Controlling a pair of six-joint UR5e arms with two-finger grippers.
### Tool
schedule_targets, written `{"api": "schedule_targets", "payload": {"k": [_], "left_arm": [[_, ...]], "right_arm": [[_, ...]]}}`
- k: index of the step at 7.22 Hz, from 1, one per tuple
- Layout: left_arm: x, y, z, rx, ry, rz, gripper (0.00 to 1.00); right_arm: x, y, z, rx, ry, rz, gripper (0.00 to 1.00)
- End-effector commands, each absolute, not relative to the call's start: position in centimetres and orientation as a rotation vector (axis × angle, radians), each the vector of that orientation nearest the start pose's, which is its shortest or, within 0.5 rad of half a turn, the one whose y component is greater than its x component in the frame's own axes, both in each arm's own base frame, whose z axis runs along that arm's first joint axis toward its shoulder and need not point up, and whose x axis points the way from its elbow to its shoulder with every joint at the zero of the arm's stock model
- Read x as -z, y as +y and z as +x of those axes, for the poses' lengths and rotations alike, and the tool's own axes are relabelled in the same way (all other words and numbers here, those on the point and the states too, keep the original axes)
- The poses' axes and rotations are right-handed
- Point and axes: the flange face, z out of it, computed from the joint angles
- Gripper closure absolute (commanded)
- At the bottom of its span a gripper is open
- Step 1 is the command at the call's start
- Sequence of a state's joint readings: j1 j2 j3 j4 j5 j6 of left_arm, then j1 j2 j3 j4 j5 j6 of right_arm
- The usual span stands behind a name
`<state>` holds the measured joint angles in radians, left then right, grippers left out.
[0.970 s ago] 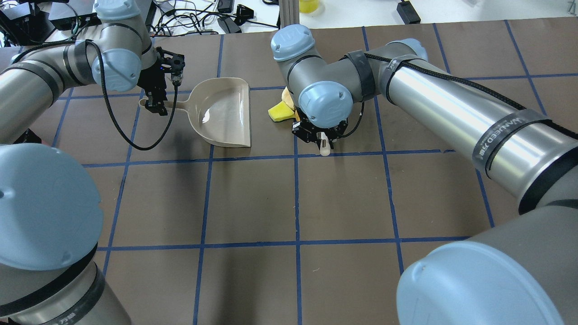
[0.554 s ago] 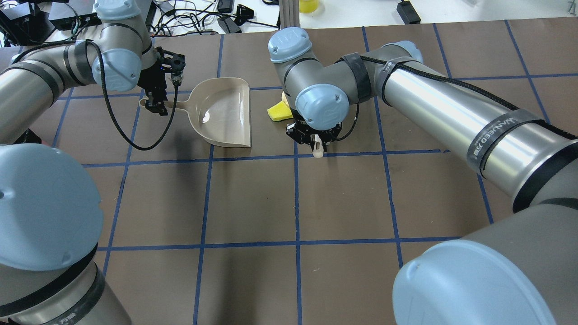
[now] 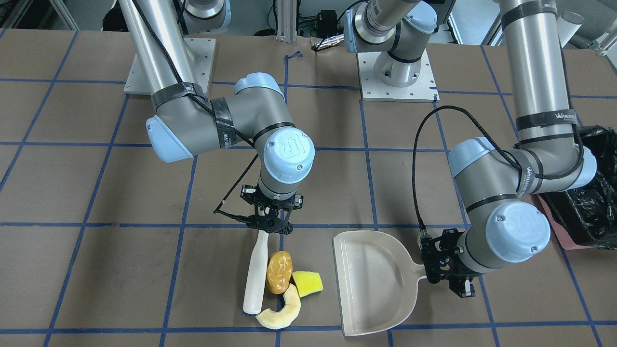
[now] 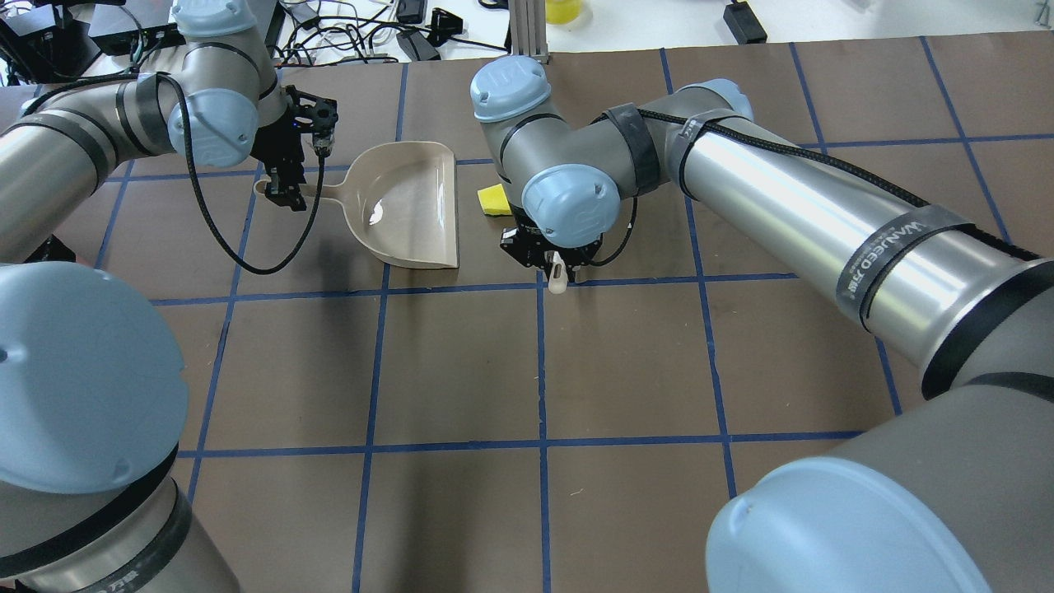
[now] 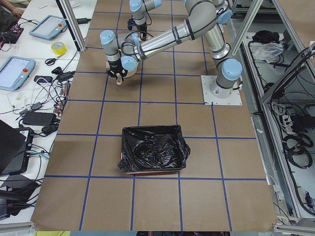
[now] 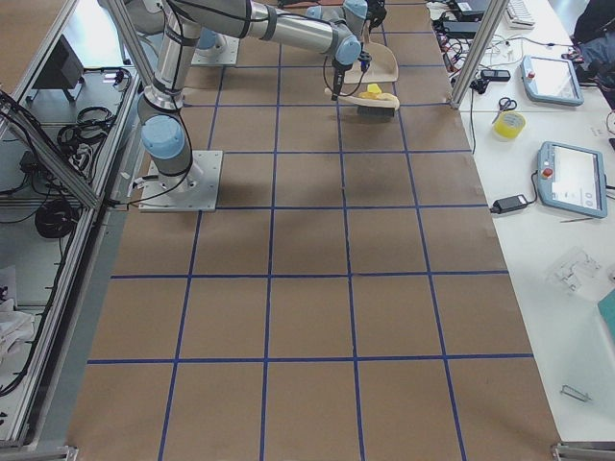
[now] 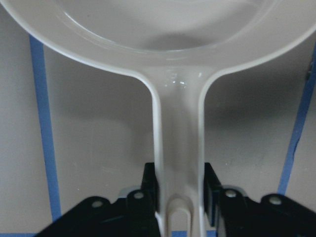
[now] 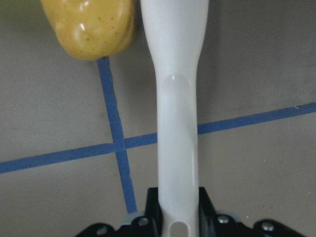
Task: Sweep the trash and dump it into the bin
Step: 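Sweep the sponge and potato toward the dustpan with the right-held brush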
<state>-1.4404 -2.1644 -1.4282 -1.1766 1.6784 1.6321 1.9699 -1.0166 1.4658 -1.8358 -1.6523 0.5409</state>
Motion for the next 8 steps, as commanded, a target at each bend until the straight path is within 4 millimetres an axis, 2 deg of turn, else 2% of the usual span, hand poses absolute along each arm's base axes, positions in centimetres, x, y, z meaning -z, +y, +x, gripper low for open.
{"api": "schedule_targets", "payload": {"k": [1,4,8], "left_arm": [[-23.9,-69.5,-3.3,-0.183,2.272,2.127,0.96],[-23.9,-69.5,-3.3,-0.183,2.272,2.127,0.95],[-23.8,-69.4,-3.3,-0.183,2.274,2.129,0.95]], "right_arm": [[-24.0,-55.4,38.6,-0.197,3.253,0.2,1.0],[-23.4,-53.9,41.6,-0.18,3.255,0.114,1.0],[-24.2,-52.1,44.9,-0.219,3.164,-0.069,1.0]]}}
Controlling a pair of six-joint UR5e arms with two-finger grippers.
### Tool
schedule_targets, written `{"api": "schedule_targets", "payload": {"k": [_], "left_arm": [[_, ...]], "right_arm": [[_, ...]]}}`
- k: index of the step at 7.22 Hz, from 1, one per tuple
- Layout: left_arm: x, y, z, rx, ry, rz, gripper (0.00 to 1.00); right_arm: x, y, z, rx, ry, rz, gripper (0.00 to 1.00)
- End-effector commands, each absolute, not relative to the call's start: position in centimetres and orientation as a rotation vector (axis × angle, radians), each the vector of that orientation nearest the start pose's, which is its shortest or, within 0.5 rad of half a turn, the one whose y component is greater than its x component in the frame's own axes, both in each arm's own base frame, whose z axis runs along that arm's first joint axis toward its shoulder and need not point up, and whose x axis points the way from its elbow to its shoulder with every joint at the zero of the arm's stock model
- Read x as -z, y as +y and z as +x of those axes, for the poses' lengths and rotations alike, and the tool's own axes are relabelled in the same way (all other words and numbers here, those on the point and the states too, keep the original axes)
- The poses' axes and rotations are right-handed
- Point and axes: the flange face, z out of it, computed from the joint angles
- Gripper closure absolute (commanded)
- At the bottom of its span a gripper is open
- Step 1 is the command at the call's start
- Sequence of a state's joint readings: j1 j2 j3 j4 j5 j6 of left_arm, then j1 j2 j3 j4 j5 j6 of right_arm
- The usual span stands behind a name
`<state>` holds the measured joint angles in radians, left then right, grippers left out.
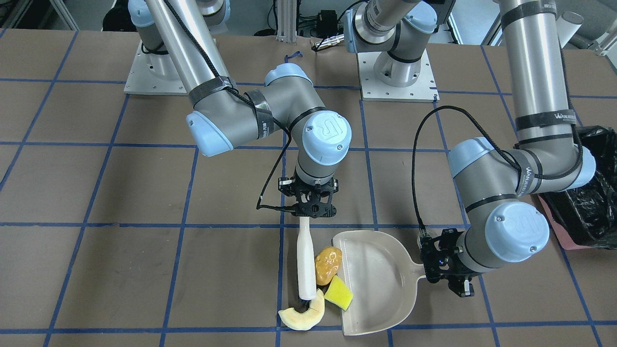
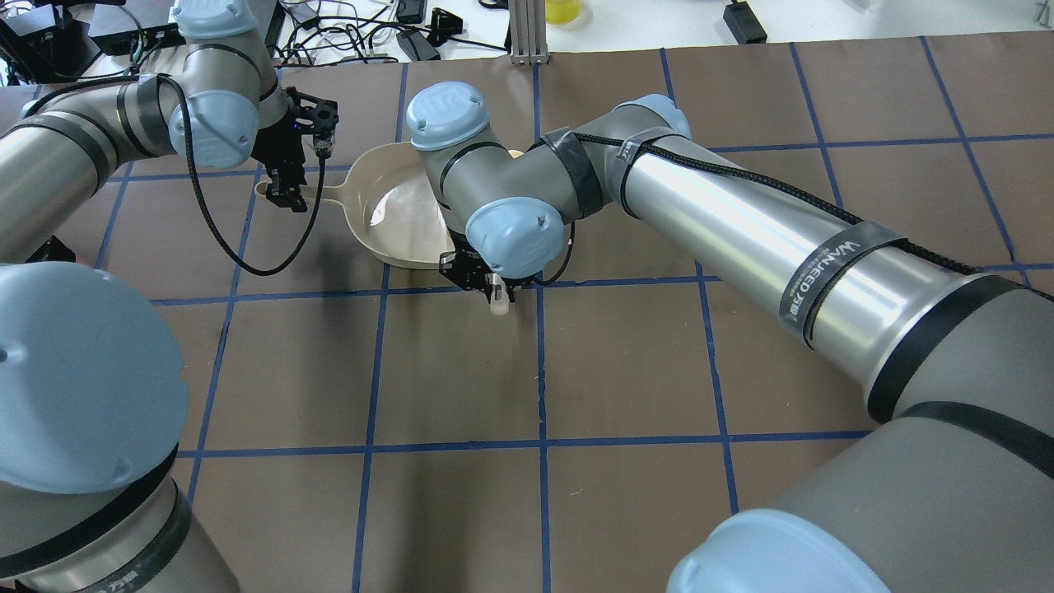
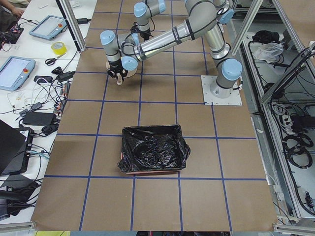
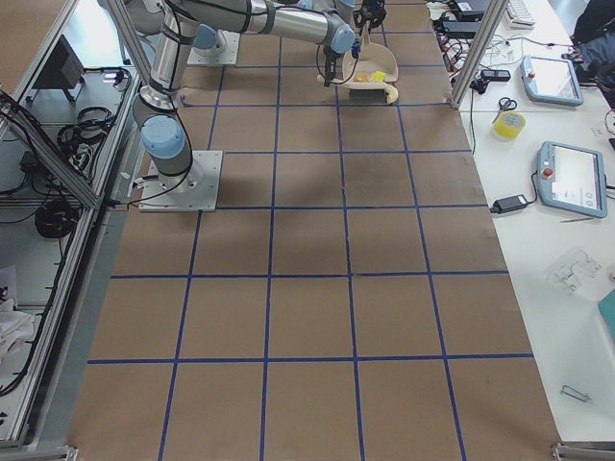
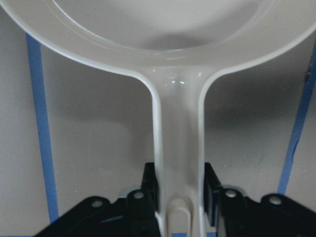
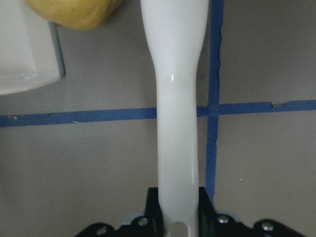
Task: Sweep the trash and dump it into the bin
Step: 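Sweep the sponge and potato toward the dustpan with the right-held brush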
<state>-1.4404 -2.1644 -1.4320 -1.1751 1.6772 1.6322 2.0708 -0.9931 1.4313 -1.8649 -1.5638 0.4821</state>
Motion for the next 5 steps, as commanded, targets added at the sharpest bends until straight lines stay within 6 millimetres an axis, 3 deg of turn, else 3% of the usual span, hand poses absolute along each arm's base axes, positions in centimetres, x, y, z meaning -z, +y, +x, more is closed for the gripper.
{"api": "schedule_targets", "payload": {"k": [1,5], "left_arm": [[-23.8,-69.4,-3.3,-0.183,2.274,2.129,0.95],[-23.9,-69.5,-3.3,-0.182,2.273,2.128,0.95]], "right_arm": [[-24.3,-51.5,45.7,-0.217,3.156,-0.092,1.0],[-24.3,-51.1,50.9,-0.183,3.092,-0.127,1.0]]}}
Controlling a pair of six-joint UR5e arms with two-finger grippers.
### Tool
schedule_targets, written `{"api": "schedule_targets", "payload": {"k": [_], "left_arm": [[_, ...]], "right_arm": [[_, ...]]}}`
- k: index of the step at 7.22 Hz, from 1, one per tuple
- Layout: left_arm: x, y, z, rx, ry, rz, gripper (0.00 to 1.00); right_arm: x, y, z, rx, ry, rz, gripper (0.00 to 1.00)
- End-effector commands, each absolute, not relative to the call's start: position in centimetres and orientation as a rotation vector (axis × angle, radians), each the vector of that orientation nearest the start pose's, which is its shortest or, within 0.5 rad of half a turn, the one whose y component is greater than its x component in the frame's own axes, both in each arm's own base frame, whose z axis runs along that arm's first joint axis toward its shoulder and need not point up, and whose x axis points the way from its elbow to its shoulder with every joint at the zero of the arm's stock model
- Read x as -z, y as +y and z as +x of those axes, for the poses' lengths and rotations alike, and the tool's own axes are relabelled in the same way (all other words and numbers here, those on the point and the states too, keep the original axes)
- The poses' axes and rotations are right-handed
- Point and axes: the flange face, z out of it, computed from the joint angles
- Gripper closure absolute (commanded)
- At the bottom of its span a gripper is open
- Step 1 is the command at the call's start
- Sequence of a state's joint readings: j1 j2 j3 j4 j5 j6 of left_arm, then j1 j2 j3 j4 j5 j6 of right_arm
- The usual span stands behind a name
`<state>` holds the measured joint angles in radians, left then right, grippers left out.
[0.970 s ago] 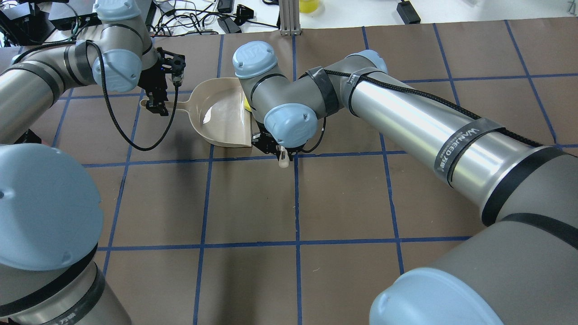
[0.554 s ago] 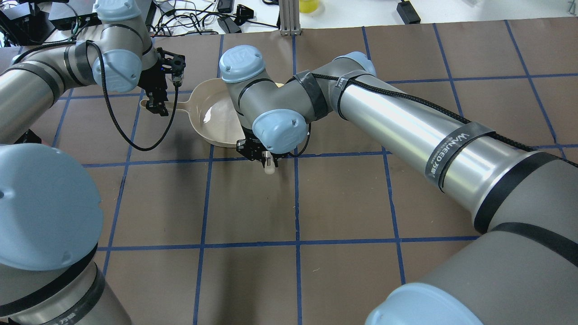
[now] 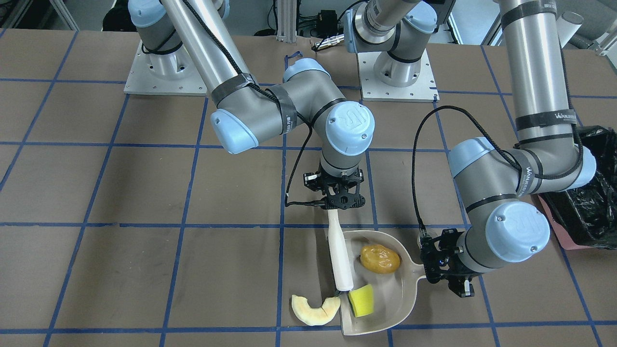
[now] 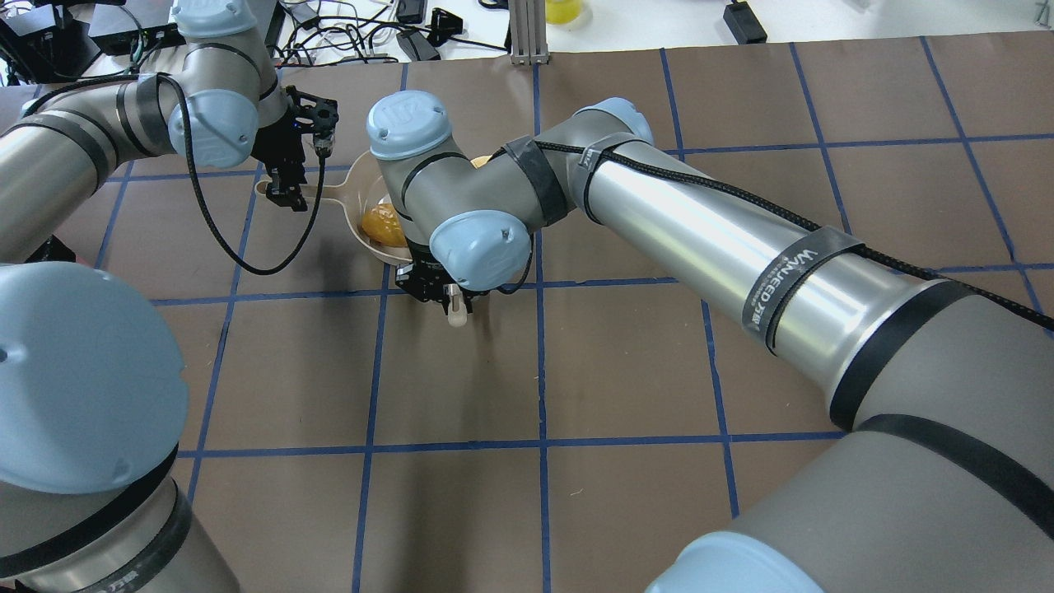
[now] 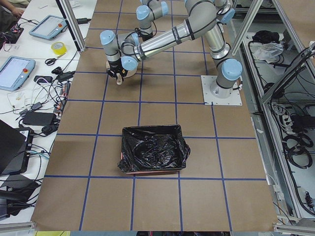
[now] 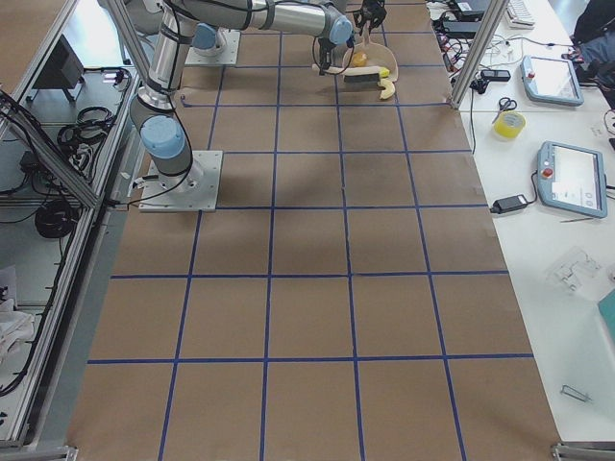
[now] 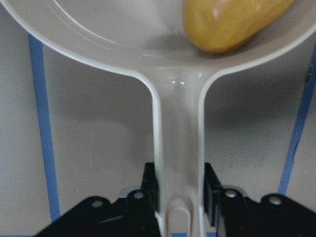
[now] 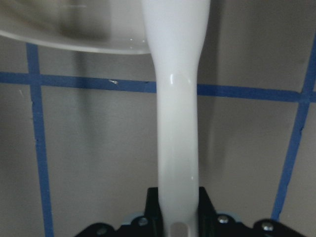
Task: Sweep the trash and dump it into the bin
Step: 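Sweep the sponge and potato toward the dustpan with the right-held brush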
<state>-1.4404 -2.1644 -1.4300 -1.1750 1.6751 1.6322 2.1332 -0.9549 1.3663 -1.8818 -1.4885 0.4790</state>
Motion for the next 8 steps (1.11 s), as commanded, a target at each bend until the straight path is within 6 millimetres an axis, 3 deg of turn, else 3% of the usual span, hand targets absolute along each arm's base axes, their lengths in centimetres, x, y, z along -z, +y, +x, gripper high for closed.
{"api": "schedule_targets", "payload": {"k": [1,3,5,6,8], "left_arm": [[-23.9,-69.5,-3.3,-0.182,2.273,2.128,0.95],[-23.8,-69.4,-3.3,-0.181,2.275,2.129,0.96],[-23.8,-69.4,-3.3,-0.18,2.276,2.13,0.95],[-23.7,-69.4,-3.3,-0.181,2.276,2.131,0.95],[-23.7,-69.3,-3.3,-0.183,2.277,2.132,0.95]], "right_arm": [[-24.5,-51.2,51.7,-0.175,3.085,-0.12,1.0],[-25.6,-49.9,53.7,-0.181,3.043,-0.091,1.0],[-25.8,-50.3,53.1,-0.174,3.062,-0.068,1.0],[-26.6,-51.9,51.0,-0.153,3.087,-0.043,1.0],[-28.9,-54.6,44.8,-0.225,3.166,0.016,1.0]]}}
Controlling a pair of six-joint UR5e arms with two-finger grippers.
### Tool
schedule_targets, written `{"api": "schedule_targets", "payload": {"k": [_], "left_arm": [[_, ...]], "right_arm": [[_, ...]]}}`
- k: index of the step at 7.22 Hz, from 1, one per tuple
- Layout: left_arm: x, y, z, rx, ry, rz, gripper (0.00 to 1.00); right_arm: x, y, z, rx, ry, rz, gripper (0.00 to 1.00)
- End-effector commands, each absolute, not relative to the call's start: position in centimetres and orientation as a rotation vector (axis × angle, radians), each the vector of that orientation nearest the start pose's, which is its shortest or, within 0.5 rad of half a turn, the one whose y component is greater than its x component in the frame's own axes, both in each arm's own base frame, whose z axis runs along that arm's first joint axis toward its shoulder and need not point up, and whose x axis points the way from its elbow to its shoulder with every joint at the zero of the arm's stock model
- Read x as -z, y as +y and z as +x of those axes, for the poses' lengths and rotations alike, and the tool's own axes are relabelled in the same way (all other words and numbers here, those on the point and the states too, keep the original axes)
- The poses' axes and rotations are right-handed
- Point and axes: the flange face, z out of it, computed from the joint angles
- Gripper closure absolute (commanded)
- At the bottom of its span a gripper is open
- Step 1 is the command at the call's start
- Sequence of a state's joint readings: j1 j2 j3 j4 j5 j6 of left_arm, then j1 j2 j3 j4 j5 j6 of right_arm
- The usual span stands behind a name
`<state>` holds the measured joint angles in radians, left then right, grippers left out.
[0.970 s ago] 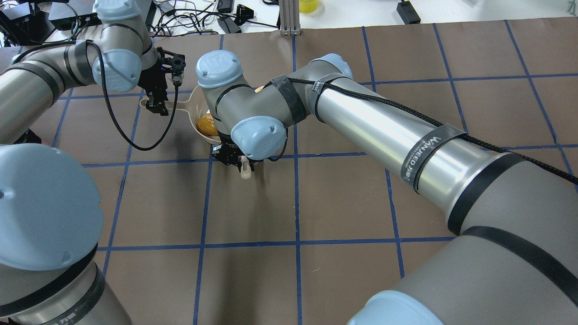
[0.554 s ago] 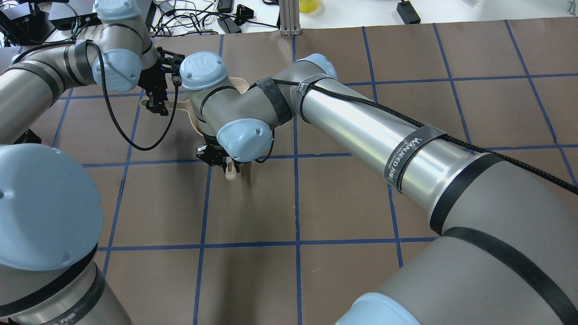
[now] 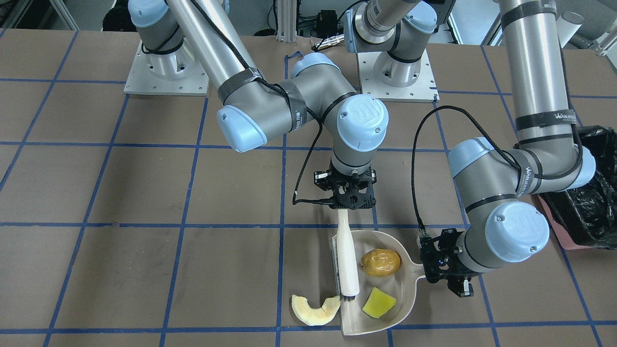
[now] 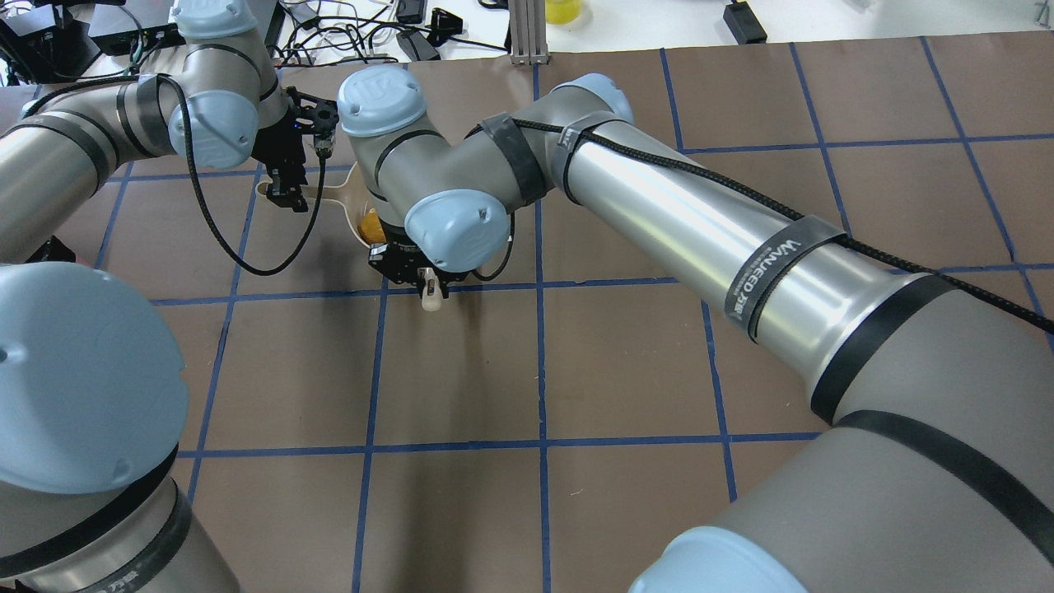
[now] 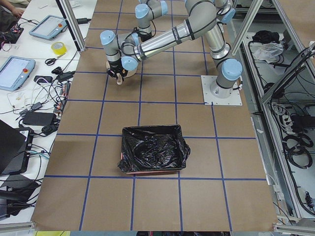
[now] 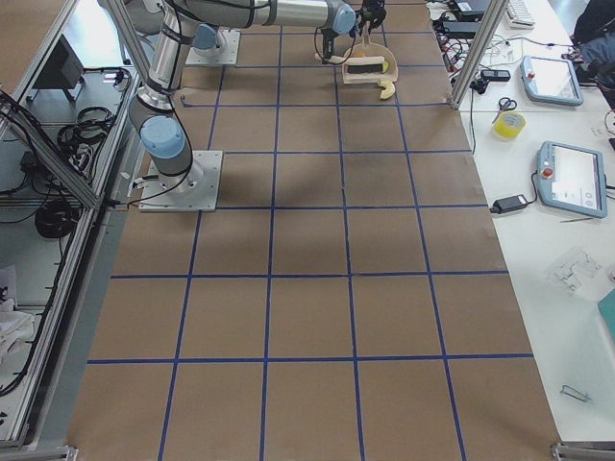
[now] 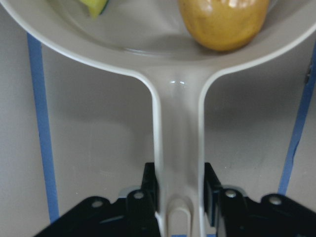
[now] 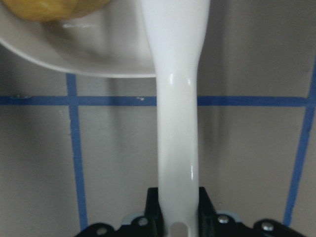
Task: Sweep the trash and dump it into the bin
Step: 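Sweep the sponge and potato toward the dustpan with the right-held brush, then raise the brush with the right gripper and move it behind the cream ring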
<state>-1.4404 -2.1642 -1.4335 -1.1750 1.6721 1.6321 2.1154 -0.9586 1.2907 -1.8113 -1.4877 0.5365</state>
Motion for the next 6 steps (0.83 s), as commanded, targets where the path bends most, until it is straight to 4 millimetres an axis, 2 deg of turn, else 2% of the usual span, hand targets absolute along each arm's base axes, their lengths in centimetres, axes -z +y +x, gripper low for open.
{"api": "schedule_targets", "payload": {"k": [1,2,3,4,5,6], "left_arm": [[-23.6,-69.3,-3.4,-0.183,2.279,2.133,0.95],[-23.6,-69.3,-3.4,-0.183,2.279,2.133,0.95],[-23.6,-69.2,-3.4,-0.183,2.279,2.133,0.95],[-23.6,-69.2,-3.4,-0.183,2.279,2.133,0.95],[-23.6,-69.3,-3.3,-0.184,2.278,2.133,0.95],[-23.7,-69.3,-3.3,-0.186,2.275,2.13,0.95]], "right_arm": [[-30.3,-55.6,42.0,-0.216,3.189,-0.038,1.0],[-30.4,-57.9,38.9,-0.218,3.169,0.048,1.0],[-29.9,-60.4,35.1,-0.221,3.171,0.139,1.0],[-29.9,-62.2,31.9,-0.22,3.169,0.079,1.0],[-29.2,-63.1,30.5,-0.229,3.164,0.048,1.0],[-27.4,-63.7,30.3,-0.256,3.168,0.04,1.0]]}}
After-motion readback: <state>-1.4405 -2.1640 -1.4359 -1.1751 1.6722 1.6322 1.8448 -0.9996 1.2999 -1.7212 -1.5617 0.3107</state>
